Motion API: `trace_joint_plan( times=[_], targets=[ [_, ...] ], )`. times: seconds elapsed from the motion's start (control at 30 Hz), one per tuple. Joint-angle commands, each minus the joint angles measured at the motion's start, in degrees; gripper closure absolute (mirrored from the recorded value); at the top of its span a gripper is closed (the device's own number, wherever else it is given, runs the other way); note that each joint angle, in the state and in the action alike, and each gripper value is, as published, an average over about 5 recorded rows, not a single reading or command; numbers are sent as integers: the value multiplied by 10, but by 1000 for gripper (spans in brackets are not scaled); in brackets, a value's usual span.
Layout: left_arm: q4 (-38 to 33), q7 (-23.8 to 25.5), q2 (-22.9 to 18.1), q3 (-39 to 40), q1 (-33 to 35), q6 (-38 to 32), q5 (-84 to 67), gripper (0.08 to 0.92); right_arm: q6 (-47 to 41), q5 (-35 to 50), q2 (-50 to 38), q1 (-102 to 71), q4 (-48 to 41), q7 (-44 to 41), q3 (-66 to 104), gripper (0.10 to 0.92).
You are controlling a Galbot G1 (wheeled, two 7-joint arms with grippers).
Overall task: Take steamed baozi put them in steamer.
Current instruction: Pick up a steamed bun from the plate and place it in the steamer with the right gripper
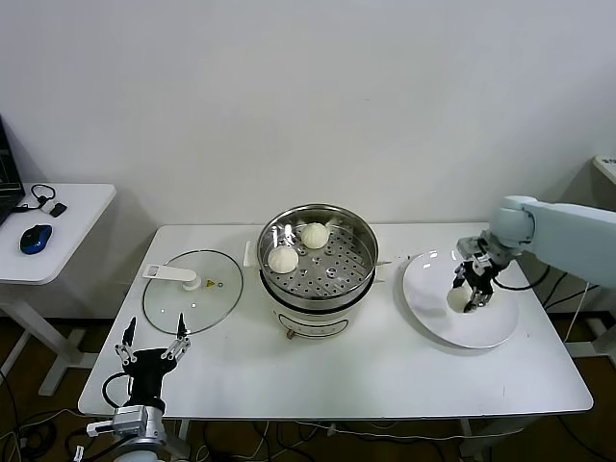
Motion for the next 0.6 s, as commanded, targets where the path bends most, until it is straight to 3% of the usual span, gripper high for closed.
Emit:
trace_joint_plan(
  times=[0.03,0.33,0.6],
  targets=[
    [-2,0,-28,4,0,0,1,177,32,27,37,185,94,-10,-87,440],
    [-9,-1,-28,13,0,1,-1,177,99,-49,87,215,135,-7,-6,440],
    [-6,-1,-28,12,0,0,2,177,148,-149,131,199,221,49,63,438]
  ],
)
